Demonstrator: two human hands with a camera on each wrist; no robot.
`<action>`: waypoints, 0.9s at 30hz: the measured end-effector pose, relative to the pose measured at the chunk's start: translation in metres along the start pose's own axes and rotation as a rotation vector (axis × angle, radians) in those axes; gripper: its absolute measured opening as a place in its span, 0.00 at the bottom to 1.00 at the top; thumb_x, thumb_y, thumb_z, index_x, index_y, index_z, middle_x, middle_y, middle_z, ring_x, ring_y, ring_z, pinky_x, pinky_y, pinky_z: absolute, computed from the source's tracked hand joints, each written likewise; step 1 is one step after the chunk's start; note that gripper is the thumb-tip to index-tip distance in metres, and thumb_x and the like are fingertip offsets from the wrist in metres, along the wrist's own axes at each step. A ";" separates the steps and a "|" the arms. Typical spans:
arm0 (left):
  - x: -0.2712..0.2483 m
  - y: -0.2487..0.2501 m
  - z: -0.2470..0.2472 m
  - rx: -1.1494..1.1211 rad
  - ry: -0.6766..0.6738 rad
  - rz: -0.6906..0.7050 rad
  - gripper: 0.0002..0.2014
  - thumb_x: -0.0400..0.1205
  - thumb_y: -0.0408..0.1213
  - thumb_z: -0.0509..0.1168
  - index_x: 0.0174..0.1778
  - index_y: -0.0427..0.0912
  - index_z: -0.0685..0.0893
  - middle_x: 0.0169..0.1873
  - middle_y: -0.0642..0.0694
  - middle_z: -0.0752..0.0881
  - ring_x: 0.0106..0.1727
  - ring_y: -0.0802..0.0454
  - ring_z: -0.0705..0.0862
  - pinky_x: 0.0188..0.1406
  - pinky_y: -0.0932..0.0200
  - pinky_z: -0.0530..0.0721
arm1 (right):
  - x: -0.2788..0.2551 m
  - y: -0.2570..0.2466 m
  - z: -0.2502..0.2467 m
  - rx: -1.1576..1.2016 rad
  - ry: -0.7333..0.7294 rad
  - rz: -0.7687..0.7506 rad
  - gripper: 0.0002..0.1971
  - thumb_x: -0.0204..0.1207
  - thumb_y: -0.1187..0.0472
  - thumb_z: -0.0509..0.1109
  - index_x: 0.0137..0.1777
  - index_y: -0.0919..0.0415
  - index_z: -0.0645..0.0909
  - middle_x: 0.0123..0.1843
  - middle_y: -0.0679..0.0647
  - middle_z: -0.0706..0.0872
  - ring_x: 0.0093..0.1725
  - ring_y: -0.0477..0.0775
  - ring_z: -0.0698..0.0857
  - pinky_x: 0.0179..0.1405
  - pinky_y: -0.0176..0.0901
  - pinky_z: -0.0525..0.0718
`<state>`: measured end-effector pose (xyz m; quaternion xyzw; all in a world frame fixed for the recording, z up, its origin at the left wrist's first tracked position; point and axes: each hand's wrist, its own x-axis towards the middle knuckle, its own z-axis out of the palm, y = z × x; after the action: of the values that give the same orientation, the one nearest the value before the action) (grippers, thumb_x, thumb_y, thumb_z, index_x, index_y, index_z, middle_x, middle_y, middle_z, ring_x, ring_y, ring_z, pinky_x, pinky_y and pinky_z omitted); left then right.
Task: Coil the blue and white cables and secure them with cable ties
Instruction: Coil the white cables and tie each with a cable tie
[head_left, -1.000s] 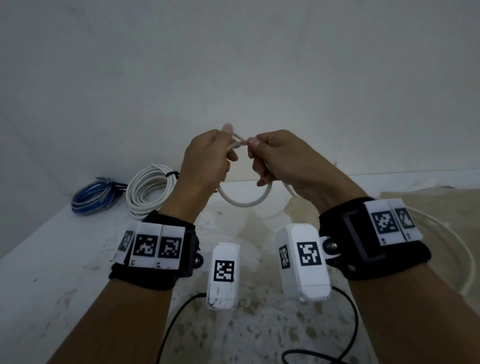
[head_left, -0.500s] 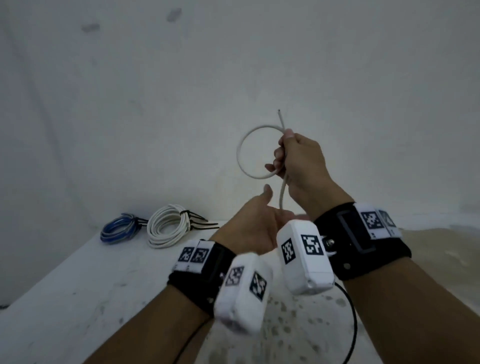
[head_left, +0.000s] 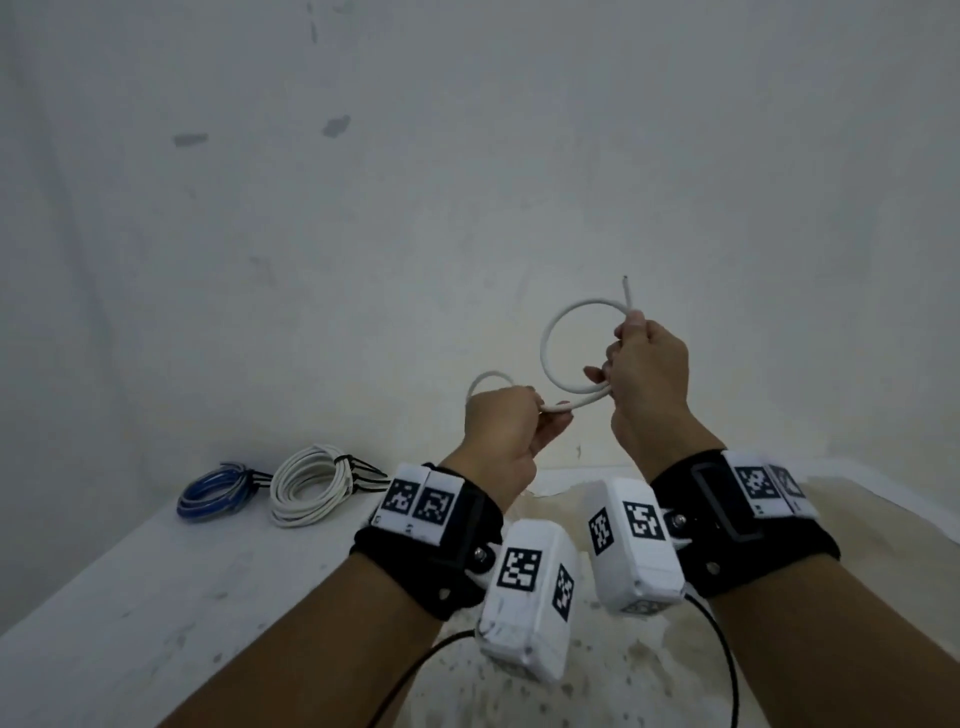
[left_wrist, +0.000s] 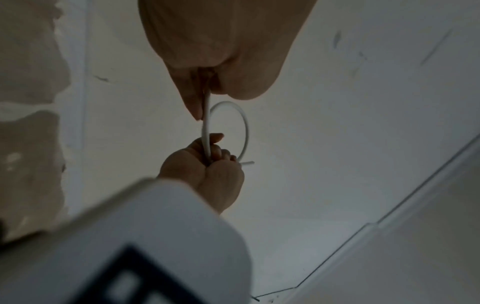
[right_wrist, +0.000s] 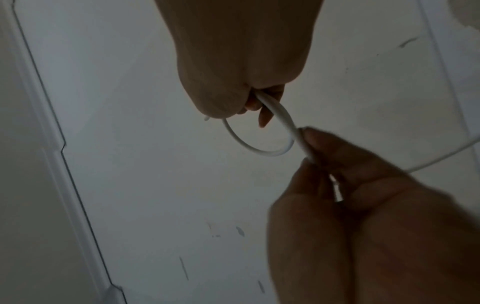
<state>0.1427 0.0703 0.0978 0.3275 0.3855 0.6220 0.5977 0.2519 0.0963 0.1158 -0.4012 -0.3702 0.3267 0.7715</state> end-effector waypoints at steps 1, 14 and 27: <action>-0.001 0.004 0.000 0.035 0.006 0.027 0.11 0.82 0.17 0.57 0.38 0.32 0.78 0.30 0.38 0.80 0.26 0.48 0.84 0.26 0.60 0.89 | -0.002 0.001 0.000 -0.008 -0.005 -0.011 0.18 0.89 0.55 0.56 0.38 0.60 0.76 0.31 0.55 0.71 0.28 0.50 0.71 0.31 0.42 0.85; 0.000 0.006 -0.050 0.381 0.014 0.233 0.19 0.86 0.23 0.57 0.74 0.27 0.68 0.43 0.32 0.87 0.34 0.44 0.90 0.33 0.57 0.90 | -0.029 -0.004 0.028 0.432 -0.076 0.303 0.16 0.88 0.54 0.58 0.39 0.58 0.73 0.19 0.47 0.66 0.16 0.46 0.62 0.17 0.35 0.68; 0.012 0.021 -0.061 0.669 0.050 0.477 0.08 0.88 0.31 0.58 0.48 0.39 0.83 0.45 0.44 0.90 0.40 0.51 0.91 0.44 0.56 0.90 | -0.048 0.038 0.027 0.023 -0.187 0.030 0.18 0.89 0.54 0.56 0.37 0.59 0.73 0.24 0.49 0.69 0.22 0.48 0.64 0.21 0.41 0.66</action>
<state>0.0782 0.0771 0.0860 0.5688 0.4942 0.5912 0.2874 0.1967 0.0856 0.0786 -0.3655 -0.4308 0.3784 0.7333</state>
